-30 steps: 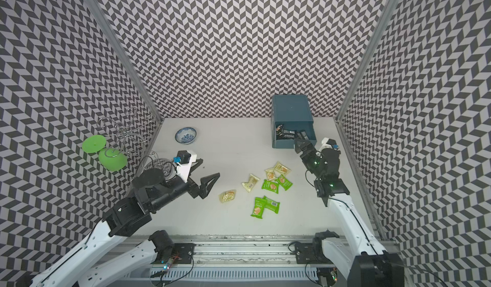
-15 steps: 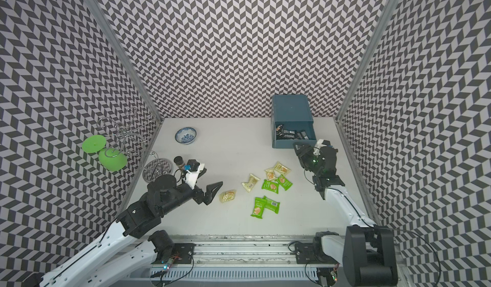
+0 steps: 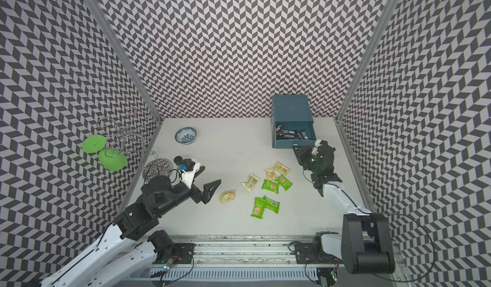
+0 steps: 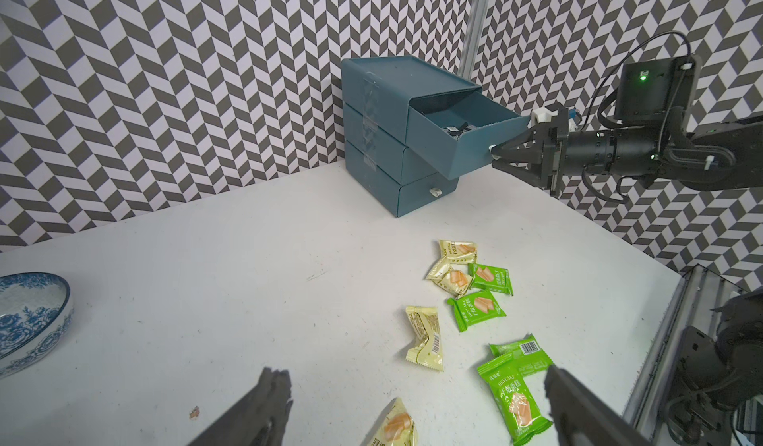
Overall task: Place the cookies into the drawer by color
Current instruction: Close the drawer in the storage box.
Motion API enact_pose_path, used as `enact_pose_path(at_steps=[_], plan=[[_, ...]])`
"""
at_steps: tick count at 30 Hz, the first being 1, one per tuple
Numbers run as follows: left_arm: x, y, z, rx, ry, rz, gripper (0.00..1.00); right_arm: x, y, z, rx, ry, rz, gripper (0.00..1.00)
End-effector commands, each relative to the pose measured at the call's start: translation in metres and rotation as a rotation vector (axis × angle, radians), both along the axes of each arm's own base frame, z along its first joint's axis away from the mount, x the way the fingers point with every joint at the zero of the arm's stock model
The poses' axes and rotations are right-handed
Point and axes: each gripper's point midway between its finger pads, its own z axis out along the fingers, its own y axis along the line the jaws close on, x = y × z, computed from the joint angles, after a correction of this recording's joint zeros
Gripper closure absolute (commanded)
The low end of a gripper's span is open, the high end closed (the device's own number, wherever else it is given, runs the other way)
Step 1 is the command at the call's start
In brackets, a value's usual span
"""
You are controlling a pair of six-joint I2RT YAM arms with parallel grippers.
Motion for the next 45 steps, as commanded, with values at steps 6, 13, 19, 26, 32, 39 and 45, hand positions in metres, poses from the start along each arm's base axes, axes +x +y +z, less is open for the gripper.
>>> enact_pose_path(at_steps=[6, 13, 19, 26, 32, 39, 45], plan=[[-0.001, -0.004, 0.004, -0.01, -0.026, -0.033, 0.0, 0.019, -0.007, 0.025, -0.024, -0.083, -0.026, 0.93], [0.0, -0.005, 0.002, -0.012, -0.02, -0.045, 0.0, 0.03, -0.006, 0.033, -0.034, -0.095, -0.018, 1.0], [0.001, -0.007, 0.001, -0.007, -0.012, -0.057, 0.0, 0.045, -0.007, 0.036, -0.045, -0.093, -0.021, 1.0], [0.003, -0.005, 0.001, -0.009, -0.012, -0.048, 0.0, 0.067, -0.005, 0.039, -0.043, -0.092, -0.008, 1.0], [0.004, -0.005, 0.001, -0.009, -0.01, -0.052, 0.0, 0.086, -0.004, 0.046, -0.028, -0.097, -0.002, 1.0], [0.005, -0.003, 0.002, -0.013, -0.014, -0.053, 0.01, 0.103, -0.003, 0.044, -0.022, -0.085, 0.005, 1.0], [0.006, -0.003, 0.002, -0.013, -0.014, -0.051, 0.0, 0.112, -0.002, 0.042, -0.02, -0.076, 0.01, 1.0]])
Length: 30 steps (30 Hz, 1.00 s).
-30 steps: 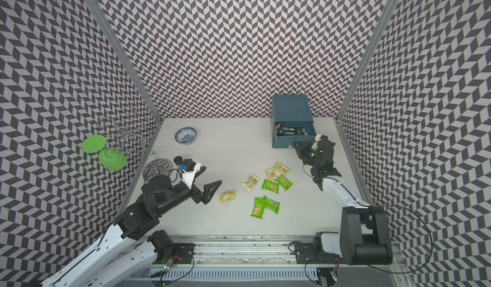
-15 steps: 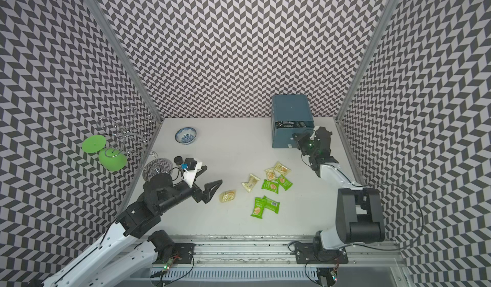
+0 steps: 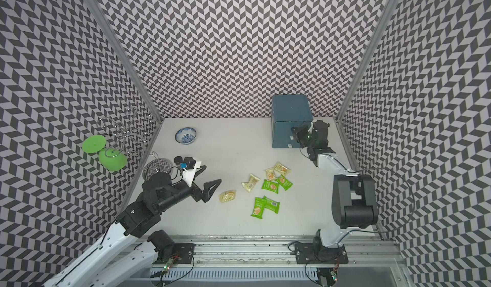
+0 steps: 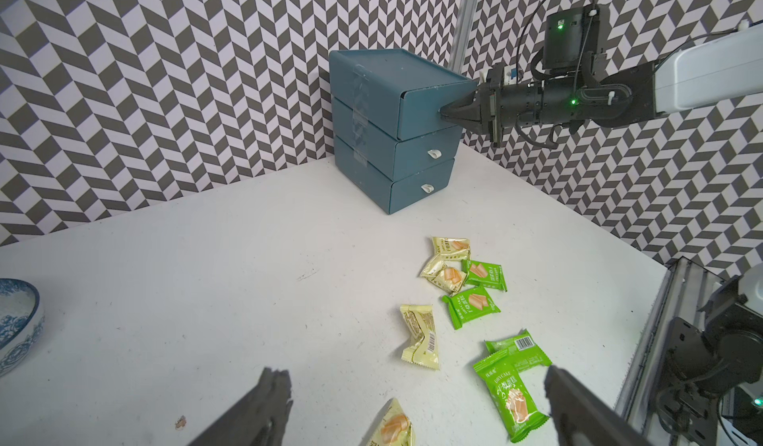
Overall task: Place the cookies into the drawer by color
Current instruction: Close the drawer in the storage box.
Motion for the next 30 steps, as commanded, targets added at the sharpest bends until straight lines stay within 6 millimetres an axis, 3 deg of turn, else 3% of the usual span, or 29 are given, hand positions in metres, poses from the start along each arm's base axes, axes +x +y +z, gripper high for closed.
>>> enact_pose_path(at_steps=[1, 7, 16, 26, 30], plan=[[0.001, -0.001, 0.005, -0.01, -0.028, -0.013, 0.0, 0.011, -0.002, 0.021, 0.003, -0.073, -0.002, 1.0], [0.001, -0.001, 0.005, -0.011, -0.027, -0.014, 0.0, 0.015, -0.002, 0.018, -0.004, -0.064, 0.003, 0.99], [0.001, -0.001, 0.005, -0.012, -0.027, -0.012, 0.01, 0.013, 0.0, 0.024, -0.033, -0.086, 0.028, 0.86], [0.001, -0.001, 0.005, -0.014, -0.026, -0.014, 0.0, -0.039, -0.005, 0.043, -0.07, -0.142, 0.021, 0.52], [0.001, -0.001, 0.005, -0.014, -0.026, -0.014, 0.01, -0.057, -0.011, 0.035, -0.056, -0.138, -0.005, 0.5]])
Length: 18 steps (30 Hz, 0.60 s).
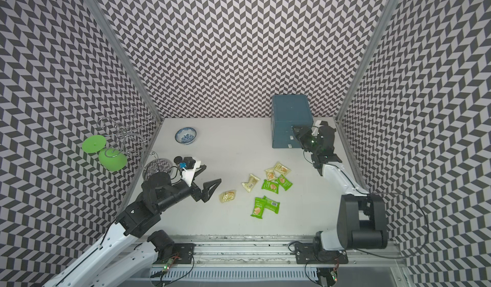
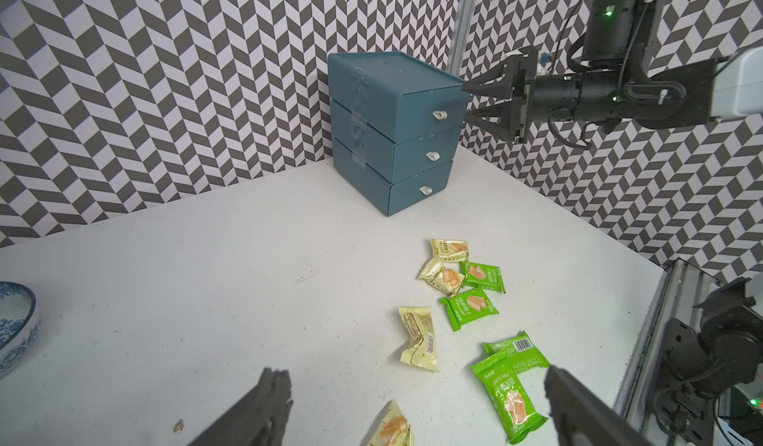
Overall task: Place the cookies into the drawer by color
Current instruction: Close the drawer in the storage box, then open the drawer in the storage box.
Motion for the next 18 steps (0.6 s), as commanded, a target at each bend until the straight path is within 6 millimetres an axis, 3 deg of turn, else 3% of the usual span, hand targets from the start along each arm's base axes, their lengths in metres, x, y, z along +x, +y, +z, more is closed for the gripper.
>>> enact_pose_path(at_steps=[1, 9, 14, 18], plan=[[0.001, -0.001, 0.004, -0.008, -0.025, -0.009, 0.0, -0.009, -0.007, -0.002, 0.0, -0.034, -0.024, 0.5], [-0.003, -0.004, 0.006, -0.014, -0.026, -0.042, 0.0, -0.011, -0.006, -0.04, 0.034, 0.015, -0.016, 0.55], [-0.009, -0.009, 0.005, -0.012, -0.025, -0.087, 0.0, 0.001, -0.009, -0.061, 0.015, 0.041, -0.028, 0.57], [-0.013, -0.012, 0.008, -0.019, -0.034, -0.119, 0.01, 0.014, -0.01, -0.065, 0.012, 0.039, -0.025, 0.57]])
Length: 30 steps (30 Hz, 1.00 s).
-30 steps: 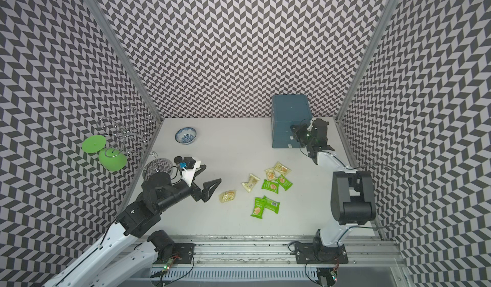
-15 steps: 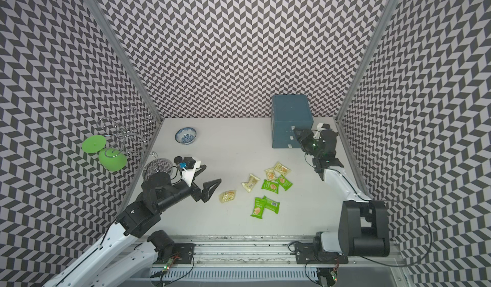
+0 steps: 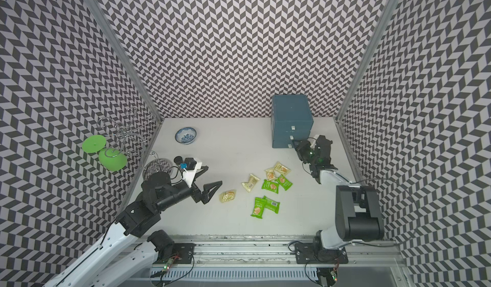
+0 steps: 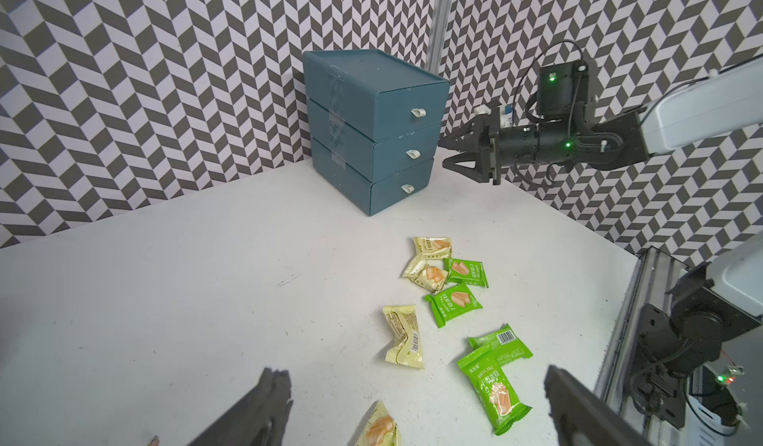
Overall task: Place the cookies into the drawer by color
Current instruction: Open the drawer in the storage box.
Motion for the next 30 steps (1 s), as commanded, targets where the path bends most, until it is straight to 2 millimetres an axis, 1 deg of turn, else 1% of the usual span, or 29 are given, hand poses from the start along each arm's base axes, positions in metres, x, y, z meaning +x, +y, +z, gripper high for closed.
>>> enact_pose_path(at_steps=[1, 5, 10, 14, 20, 26, 30], plan=[[-0.005, -0.004, 0.008, -0.015, -0.038, -0.044, 0.0, 0.02, -0.004, 0.022, -0.014, -0.101, -0.005, 0.58], [-0.002, 0.0, 0.009, -0.013, -0.045, -0.016, 0.0, 0.034, -0.003, 0.017, -0.003, -0.095, 0.0, 0.61], [-0.001, 0.002, 0.009, -0.012, -0.049, -0.007, 0.0, 0.052, -0.006, 0.017, -0.016, -0.099, -0.006, 0.61], [0.001, 0.003, 0.009, -0.01, -0.048, 0.002, 0.0, 0.06, -0.004, 0.01, 0.003, -0.085, 0.002, 0.61], [0.002, 0.004, 0.008, -0.01, -0.046, 0.009, 0.01, 0.065, -0.003, 0.0, 0.017, -0.066, 0.003, 0.62], [0.003, 0.005, 0.008, -0.01, -0.044, 0.011, 0.0, 0.064, -0.002, -0.012, 0.024, -0.047, 0.007, 0.62], [0.004, 0.005, 0.007, -0.01, -0.044, 0.012, 0.01, 0.066, 0.0, -0.015, 0.034, -0.044, 0.015, 0.62]])
